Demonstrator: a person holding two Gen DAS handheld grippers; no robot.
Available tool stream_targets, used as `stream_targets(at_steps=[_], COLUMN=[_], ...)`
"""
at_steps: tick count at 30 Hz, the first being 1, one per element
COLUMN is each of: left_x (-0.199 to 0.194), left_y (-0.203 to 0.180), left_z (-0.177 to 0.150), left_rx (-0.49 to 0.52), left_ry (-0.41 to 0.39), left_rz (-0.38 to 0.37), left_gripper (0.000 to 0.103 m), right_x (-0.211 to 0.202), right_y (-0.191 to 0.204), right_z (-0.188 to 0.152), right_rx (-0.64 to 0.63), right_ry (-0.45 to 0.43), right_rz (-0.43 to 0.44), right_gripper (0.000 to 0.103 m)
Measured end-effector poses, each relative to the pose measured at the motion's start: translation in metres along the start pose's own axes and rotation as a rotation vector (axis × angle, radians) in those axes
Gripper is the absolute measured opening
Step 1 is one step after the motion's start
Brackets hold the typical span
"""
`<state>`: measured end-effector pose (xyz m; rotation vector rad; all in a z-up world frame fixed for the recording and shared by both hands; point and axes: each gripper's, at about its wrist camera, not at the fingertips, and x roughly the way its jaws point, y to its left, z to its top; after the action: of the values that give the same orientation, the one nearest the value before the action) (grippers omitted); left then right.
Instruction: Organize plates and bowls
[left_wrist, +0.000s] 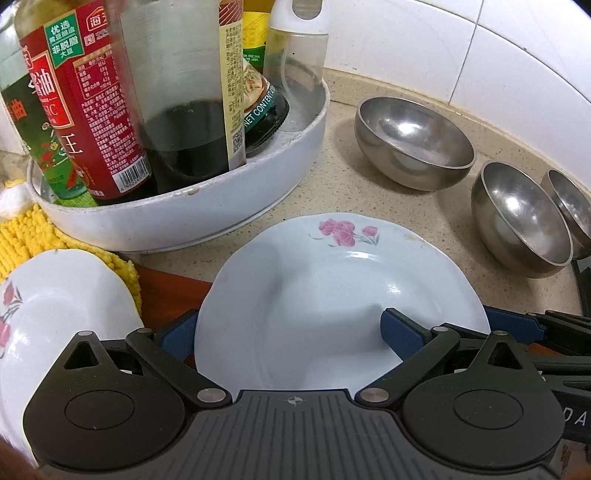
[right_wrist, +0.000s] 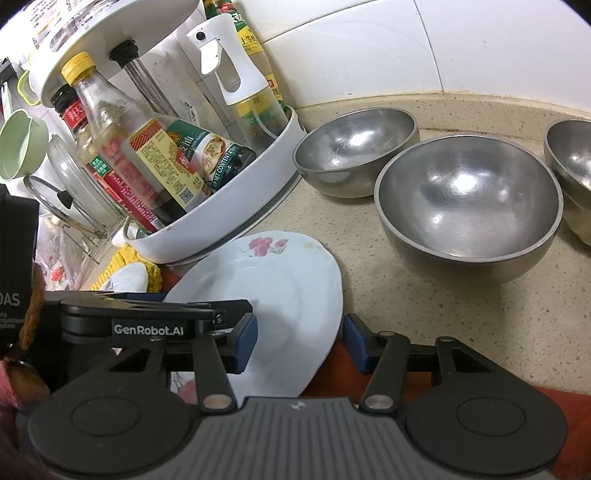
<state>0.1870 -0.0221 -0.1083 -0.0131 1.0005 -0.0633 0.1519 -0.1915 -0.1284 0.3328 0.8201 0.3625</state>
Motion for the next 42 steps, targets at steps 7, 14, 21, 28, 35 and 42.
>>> stream_targets(at_steps=[7,14,21,28,35,42], left_x=[-0.004,-0.007,-0.009,-0.012,-0.019,-0.026], left_y=[-0.001,-0.003,-0.002,0.001,0.005,0.016], left_z=[0.0,-0.002,-0.004,-0.01,-0.023,-0.035], left_rx=[-0.011,-0.015,-0.02,-0.016,0.003,0.01], left_ry=[0.009,0.013,0.008,-0.028,-0.083,-0.124], left_rz=[0.005,0.011,0.006,-0.017,-0.051,-0.126], left_gripper=[0.101,0.099,0.099,0.099,0.097,0.096], right_x=[-0.001,-0.001,-0.002,-0.002,-0.003,-0.009], right_y=[0.0,-0.002,-0.002,0.0,0.004,0.011], right_z=[0.0,0.0,0.001,-0.001,0.0,0.001], right_rx=[0.005,0.017,0.022,0.003,0.012,0.03], right_ry=[-0.003,-0.004,-0.003,-0.006,-0.009,-0.023], right_rz=[0.007,0.013,0.013,0.008,-0.015,-0.059], right_gripper=[0.046,0.046,0.046,0.046,0.046,0.046])
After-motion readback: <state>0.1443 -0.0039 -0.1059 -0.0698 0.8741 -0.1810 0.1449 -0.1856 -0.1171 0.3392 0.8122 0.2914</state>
